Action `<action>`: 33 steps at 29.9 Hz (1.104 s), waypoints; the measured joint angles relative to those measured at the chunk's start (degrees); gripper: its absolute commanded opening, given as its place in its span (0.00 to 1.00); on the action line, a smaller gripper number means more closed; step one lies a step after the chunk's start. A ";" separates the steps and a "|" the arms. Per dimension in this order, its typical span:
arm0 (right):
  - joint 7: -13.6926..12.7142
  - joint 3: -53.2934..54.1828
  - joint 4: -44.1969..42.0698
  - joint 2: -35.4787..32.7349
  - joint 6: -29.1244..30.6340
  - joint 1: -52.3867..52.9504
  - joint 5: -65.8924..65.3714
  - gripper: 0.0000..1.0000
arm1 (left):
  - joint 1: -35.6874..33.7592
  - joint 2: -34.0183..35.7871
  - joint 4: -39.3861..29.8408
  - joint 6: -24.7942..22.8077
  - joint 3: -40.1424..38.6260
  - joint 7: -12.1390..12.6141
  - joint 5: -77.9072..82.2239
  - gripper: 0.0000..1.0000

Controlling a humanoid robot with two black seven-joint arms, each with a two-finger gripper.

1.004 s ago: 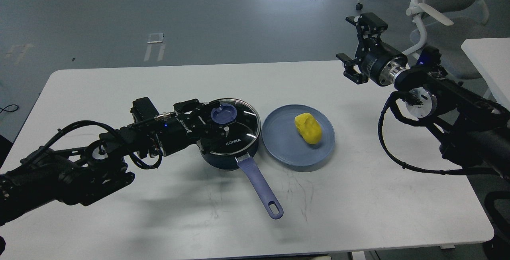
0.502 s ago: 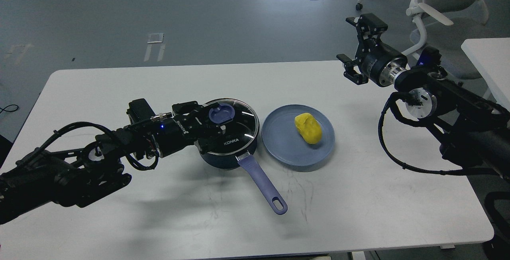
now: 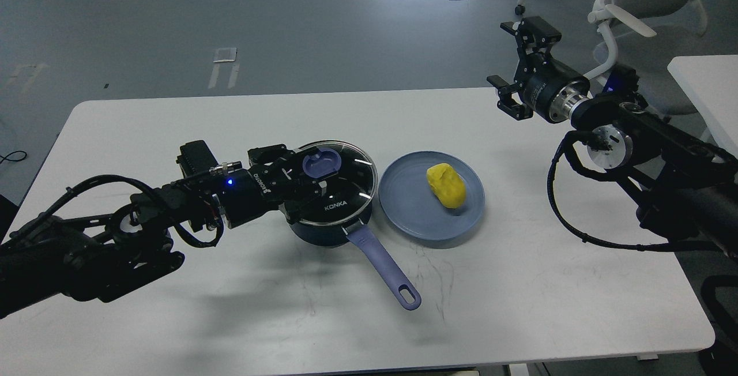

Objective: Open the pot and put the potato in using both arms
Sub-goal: 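Lift the glass lid off the saucepan and carry it aside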

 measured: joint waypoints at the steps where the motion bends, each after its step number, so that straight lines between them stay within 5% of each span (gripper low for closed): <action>1: 0.00 0.00 0.00 0.00 0.00 -0.02 0.00 1.00 | -0.05 0.39 -0.17 0.00 -0.02 0.00 0.00 0.21; 20: 0.00 0.00 0.10 -0.04 0.04 0.98 0.00 1.00 | -0.35 17.09 -8.25 0.00 -4.24 -0.01 -0.47 0.21; 33: 0.00 -0.18 0.44 -0.90 0.08 0.87 0.13 1.00 | 4.16 24.20 -3.74 0.00 -3.55 0.01 -3.53 0.21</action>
